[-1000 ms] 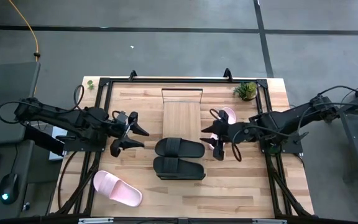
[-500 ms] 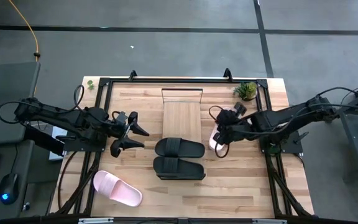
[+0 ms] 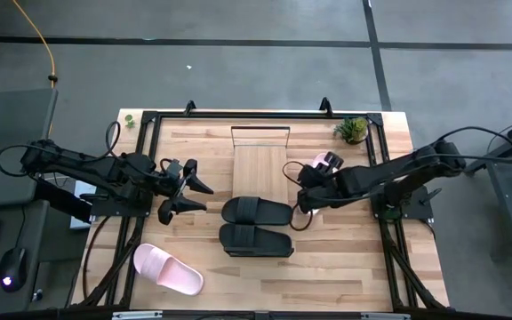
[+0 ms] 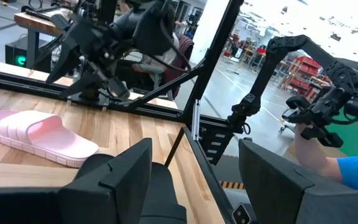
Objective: Pick and place slides into the shelf
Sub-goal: Put the top pink slipper on the shelf
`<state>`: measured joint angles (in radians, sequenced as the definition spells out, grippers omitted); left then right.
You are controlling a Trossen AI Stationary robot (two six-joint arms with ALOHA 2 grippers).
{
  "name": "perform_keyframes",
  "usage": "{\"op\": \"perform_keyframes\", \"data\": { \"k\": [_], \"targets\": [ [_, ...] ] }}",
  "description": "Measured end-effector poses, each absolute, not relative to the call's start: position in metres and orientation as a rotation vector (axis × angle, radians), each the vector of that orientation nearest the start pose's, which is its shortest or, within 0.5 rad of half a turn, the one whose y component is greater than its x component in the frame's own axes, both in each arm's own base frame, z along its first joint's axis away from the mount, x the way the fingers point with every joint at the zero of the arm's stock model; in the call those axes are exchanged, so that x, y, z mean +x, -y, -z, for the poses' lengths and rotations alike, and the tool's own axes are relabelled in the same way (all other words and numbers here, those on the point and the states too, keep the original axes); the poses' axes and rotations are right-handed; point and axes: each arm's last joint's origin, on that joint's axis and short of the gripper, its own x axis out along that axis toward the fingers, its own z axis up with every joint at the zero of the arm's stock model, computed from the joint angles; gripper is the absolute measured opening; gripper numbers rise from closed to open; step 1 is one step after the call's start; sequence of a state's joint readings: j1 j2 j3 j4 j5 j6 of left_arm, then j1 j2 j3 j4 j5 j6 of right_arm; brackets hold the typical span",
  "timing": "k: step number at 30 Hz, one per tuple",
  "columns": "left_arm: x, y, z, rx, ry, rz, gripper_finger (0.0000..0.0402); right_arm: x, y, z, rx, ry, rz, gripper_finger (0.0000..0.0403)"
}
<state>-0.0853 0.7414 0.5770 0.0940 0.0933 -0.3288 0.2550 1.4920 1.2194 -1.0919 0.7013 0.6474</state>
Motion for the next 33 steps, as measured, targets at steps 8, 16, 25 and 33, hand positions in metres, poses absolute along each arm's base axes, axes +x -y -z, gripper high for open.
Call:
{"op": "perform_keyframes", "data": {
  "k": [8, 16, 25, 33],
  "targets": [
    [0.172, 0.017, -0.294, -0.318, -0.097, 0.166, 0.0223, 0.273, -0.052, -0.252, -0.133, -1.111, 0.748, 0.0142],
    [0.172, 0.017, -0.294, -0.318, -0.097, 0.166, 0.0223, 0.279, -0.054, -0.234, -0.185, -1.201, 0.760, 0.0142],
    [0.172, 0.017, -0.294, -0.318, -0.097, 0.166, 0.0223, 0.282, -0.056, -0.229, -0.091, -1.205, 0.770, 0.0142],
    [0.172, 0.017, -0.294, -0.318, -0.096, 0.160, 0.0223, 0.285, -0.056, -0.229, -0.091, -1.192, 0.741, 0.0142]
  ]
}}
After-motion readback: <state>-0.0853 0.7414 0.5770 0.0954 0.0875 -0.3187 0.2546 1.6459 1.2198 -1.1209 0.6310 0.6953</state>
